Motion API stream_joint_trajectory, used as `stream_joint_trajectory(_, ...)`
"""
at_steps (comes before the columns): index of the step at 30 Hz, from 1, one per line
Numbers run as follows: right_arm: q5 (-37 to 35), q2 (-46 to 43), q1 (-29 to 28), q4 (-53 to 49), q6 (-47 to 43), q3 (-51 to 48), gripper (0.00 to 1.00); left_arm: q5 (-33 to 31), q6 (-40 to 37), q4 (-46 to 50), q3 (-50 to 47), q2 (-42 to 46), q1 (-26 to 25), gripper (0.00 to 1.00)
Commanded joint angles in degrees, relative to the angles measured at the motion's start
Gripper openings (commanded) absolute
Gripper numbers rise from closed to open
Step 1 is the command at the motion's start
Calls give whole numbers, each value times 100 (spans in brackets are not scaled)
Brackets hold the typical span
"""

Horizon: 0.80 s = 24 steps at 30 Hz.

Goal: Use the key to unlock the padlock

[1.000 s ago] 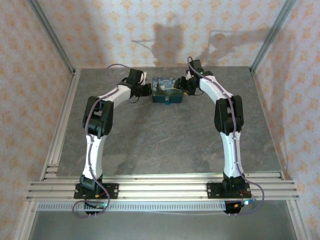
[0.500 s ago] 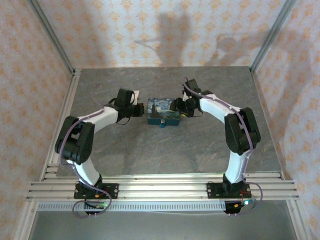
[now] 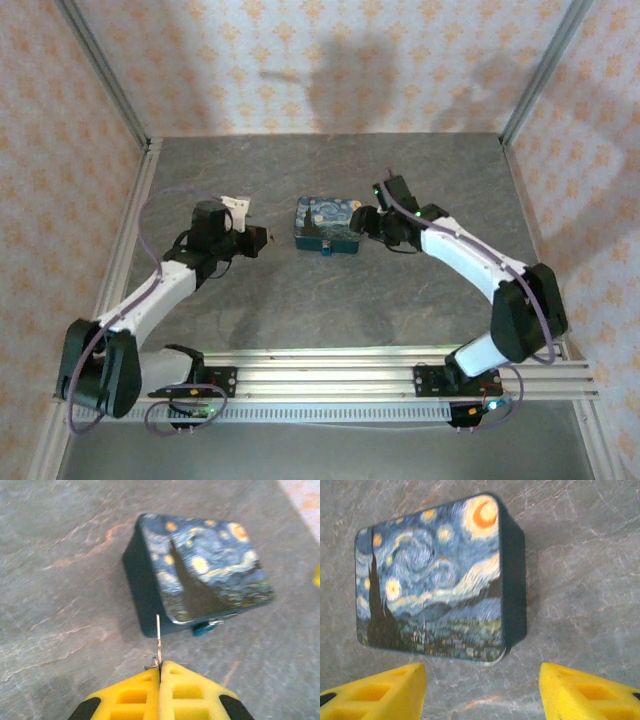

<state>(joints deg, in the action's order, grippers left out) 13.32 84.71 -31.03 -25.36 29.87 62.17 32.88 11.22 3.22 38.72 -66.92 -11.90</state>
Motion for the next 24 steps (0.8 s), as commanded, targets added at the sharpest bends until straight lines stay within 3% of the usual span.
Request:
stream_joint_trajectory(1, -1422, -147, -840, 220, 285, -368, 58, 339, 174, 377, -237, 472, -8, 0)
stream_joint_trajectory(4, -2095, 217, -1563, 490, 462, -321, 56, 325, 358, 636, -378, 816, -13, 0)
stream_joint_trajectory(7, -2485, 897, -1928, 667, 654, -41, 54, 289, 534, 754, -542, 1198, -9, 0)
stream_joint_trajectory(14, -2834, 2083, -2039, 601, 846, 744, 50, 363, 661, 1101, -732, 1830, -14, 0)
stream_joint_trajectory(24, -3060, 2669, -2039, 547, 988, 1110, 48, 578, 626, 1071, -857, 1875, -14, 0)
